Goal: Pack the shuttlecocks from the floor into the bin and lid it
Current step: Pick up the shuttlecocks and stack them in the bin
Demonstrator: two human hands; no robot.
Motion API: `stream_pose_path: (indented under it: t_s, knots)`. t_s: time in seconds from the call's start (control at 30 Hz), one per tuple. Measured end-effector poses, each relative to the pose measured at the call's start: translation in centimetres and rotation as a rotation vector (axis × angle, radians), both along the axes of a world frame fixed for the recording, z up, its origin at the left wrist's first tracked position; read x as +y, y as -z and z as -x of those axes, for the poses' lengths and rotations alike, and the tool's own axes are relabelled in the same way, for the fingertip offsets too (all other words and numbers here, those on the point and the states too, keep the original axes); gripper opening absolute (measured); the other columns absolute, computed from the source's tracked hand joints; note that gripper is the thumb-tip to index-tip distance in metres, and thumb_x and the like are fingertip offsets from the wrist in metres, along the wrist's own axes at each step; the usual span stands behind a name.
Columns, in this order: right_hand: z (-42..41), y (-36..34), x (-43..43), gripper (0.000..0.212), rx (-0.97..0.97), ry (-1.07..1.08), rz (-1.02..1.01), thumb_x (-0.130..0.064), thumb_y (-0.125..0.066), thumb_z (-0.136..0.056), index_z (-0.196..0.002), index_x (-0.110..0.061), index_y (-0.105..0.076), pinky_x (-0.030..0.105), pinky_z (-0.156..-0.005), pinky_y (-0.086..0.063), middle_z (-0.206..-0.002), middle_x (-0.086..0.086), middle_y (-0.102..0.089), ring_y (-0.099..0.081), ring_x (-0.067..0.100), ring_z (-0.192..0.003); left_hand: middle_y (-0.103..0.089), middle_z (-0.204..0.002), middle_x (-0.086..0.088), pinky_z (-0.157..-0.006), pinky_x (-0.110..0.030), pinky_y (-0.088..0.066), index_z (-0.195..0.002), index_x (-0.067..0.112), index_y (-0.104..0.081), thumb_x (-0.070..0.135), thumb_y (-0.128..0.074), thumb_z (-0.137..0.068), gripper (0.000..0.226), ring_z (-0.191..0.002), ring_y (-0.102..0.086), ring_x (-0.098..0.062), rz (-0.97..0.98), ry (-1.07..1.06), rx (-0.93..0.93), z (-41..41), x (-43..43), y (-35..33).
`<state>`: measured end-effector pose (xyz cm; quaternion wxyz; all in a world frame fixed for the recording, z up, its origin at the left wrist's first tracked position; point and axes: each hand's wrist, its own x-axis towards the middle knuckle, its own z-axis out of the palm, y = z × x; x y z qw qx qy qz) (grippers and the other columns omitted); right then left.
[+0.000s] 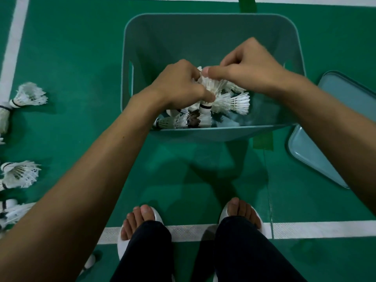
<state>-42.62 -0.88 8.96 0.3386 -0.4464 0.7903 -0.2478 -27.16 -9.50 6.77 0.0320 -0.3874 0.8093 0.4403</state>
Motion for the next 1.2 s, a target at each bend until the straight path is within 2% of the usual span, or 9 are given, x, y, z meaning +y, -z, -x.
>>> stream_pose_path:
  t_s: [0.1,0.17,0.3,0.4,0.63,0.83,0.97,1.07,1.2]
  knots:
    - [0.3,0.2,0.4,0.049,0.112,-0.064,0.016,-0.052,-0.071,-0.085,-0.081,-0.004,-0.078,0.027,-0.056,-0.040,-0.066,0.013,-0.069,-0.048,0.014,-0.056,-0.058,-0.064,0.001,-0.059,-0.030,-0.040,-0.080,0.011,-0.071,0.039,-0.082,-0.079,0.030,-0.060,-0.052,-0.016,0.004,0.028,-0.004,-0.2,-0.1,0.2]
    - [0.4,0.4,0.8,0.041,0.204,-0.098,0.047,-0.045,-0.066,-0.087,-0.081,-0.007,-0.079,0.027,-0.057,-0.040,-0.060,0.005,-0.066,-0.047,0.016,-0.055,-0.058,-0.063,0.002,-0.061,-0.030,-0.045,-0.078,0.013,-0.071,0.037,-0.082,-0.079,0.026,-0.059,-0.053,-0.016,-0.013,0.034,-0.009,-0.2,0.0,0.4]
    - [-0.3,0.2,1.3,0.013,0.193,-0.168,0.128,-0.029,-0.071,-0.081,-0.081,-0.022,-0.082,0.018,-0.069,-0.049,-0.077,-0.014,-0.071,-0.063,0.001,-0.075,-0.054,-0.061,0.001,-0.061,-0.034,-0.045,-0.074,0.014,-0.068,0.042,-0.084,-0.071,0.032,-0.056,-0.049,-0.019,-0.002,0.061,-0.021,0.3,0.4,0.7]
    - [0.0,0.0,1.4,0.011,0.112,-0.222,0.125,-0.020,-0.071,-0.078,-0.073,-0.023,-0.080,0.033,-0.074,-0.058,-0.073,-0.007,-0.076,-0.069,0.008,-0.073,-0.058,-0.072,-0.003,-0.068,-0.039,-0.053,-0.085,0.016,-0.074,0.050,-0.081,-0.062,0.041,-0.067,-0.053,-0.020,-0.044,0.077,-0.004,0.7,0.8,0.7]
    - [-0.1,-0.5,1.9,0.013,0.198,-0.311,0.130,-0.031,-0.071,-0.079,-0.071,-0.025,-0.079,0.031,-0.067,-0.057,-0.067,-0.007,-0.073,-0.068,0.009,-0.066,-0.055,-0.076,-0.005,-0.061,-0.047,-0.060,-0.085,0.014,-0.074,0.048,-0.081,-0.058,0.044,-0.066,-0.050,-0.019,-0.059,0.050,0.007,0.9,0.8,0.5]
    - [1.1,-0.2,1.8,0.008,0.281,-0.204,-0.088,-0.021,-0.074,-0.077,-0.075,-0.020,-0.081,0.034,-0.073,-0.058,-0.072,-0.005,-0.075,-0.066,0.007,-0.070,-0.059,-0.086,-0.001,-0.053,-0.034,-0.056,-0.091,0.021,-0.073,0.020,-0.086,-0.075,0.021,-0.059,-0.052,-0.014,-0.013,0.051,0.008,0.6,0.2,1.2]
    - [1.8,1.1,2.1,0.020,0.283,-0.052,-0.321,-0.016,-0.073,-0.079,-0.092,-0.003,-0.078,0.039,-0.073,-0.060,-0.090,0.012,-0.076,-0.071,0.020,-0.077,-0.060,-0.118,-0.009,-0.073,-0.037,-0.055,-0.110,0.018,-0.065,0.010,-0.086,-0.074,0.042,-0.088,-0.064,-0.024,0.028,-0.050,0.064,0.2,-0.3,2.0]
    - [1.0,1.9,2.1,0.016,0.230,-0.003,-0.412,-0.014,-0.071,-0.081,-0.089,-0.001,-0.073,0.035,-0.063,-0.060,-0.078,0.012,-0.072,-0.064,0.021,-0.059,-0.051,-0.128,-0.009,-0.086,-0.032,-0.048,-0.120,0.018,-0.060,0.006,-0.084,-0.072,0.055,-0.109,-0.056,-0.026,0.097,-0.048,0.065,0.1,-0.5,2.4]
    - [-0.2,3.4,1.3,0.008,0.063,0.094,-0.498,-0.007,-0.075,-0.082,-0.080,0.001,-0.074,0.029,-0.047,-0.056,-0.066,0.011,-0.075,-0.069,0.024,-0.056,-0.048,-0.128,-0.007,-0.083,-0.029,-0.046,-0.118,0.021,-0.057,0.002,-0.082,-0.071,0.057,-0.110,-0.056,-0.024,0.111,-0.045,0.051,0.0,-0.7,2.9]
